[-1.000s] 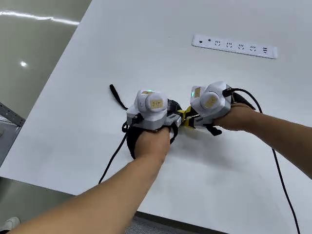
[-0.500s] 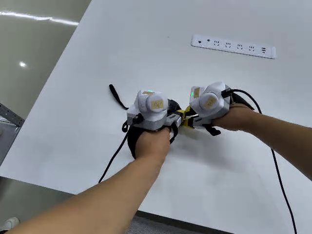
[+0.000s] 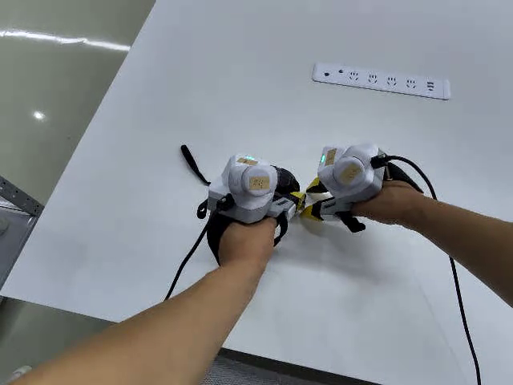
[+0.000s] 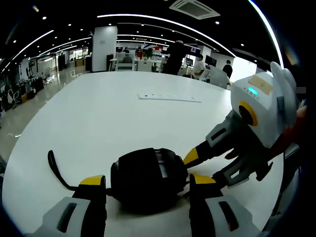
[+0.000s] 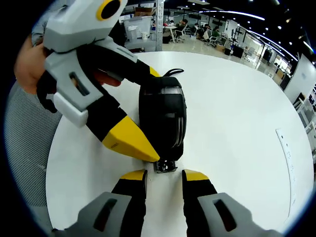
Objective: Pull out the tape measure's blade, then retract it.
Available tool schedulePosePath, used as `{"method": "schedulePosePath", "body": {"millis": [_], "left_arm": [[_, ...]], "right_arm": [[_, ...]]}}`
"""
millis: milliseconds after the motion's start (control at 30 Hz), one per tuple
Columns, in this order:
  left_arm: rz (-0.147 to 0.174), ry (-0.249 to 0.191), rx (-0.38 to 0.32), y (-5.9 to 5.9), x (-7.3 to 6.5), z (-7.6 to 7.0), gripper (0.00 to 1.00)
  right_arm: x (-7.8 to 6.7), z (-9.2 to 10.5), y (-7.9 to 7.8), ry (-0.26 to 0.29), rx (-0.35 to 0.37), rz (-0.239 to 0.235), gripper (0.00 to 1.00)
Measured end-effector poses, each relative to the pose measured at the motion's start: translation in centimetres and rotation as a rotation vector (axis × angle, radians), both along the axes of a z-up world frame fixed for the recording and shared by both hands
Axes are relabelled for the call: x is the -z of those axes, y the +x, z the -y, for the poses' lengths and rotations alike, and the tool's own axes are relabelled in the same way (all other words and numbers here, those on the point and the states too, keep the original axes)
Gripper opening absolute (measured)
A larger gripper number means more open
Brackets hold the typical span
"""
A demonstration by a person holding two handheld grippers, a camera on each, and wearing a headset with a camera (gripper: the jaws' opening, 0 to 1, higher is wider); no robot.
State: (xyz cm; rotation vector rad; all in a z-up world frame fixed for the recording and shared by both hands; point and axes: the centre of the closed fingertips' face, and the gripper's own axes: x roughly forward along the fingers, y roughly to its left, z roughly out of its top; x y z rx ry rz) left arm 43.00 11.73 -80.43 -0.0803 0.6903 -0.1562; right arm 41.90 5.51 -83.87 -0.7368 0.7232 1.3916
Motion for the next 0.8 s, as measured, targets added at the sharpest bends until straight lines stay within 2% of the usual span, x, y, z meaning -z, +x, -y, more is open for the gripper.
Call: {"method": "schedulePosePath", "body": {"millis": [133,300,500,800], "left_arm": [[-0.001,0.008,0.021,-0.4,0.0,-0.1,0.67],[0.003,0.000,0.041,-0.8,-0.2,-0.3,0.70],[0.005,0.014,0.073,-1.6,-0.1,-0.8,0.75],[-0.001,0.035,0.121,-3.1,-0.4,-1.5,0.81]], "right_arm": [[-0.1,0.3,-0.2,0.019,0.043,-0.012,0.28],[-0.7,0.5,-0.4,0.047,0.097,-0.023,0.33],[-1.6,1.0,-0.7,0.083,0.156,-0.031,0.39],[-3.5,2.1,-1.2,0.146,0.265,-0.043,0.50]]}}
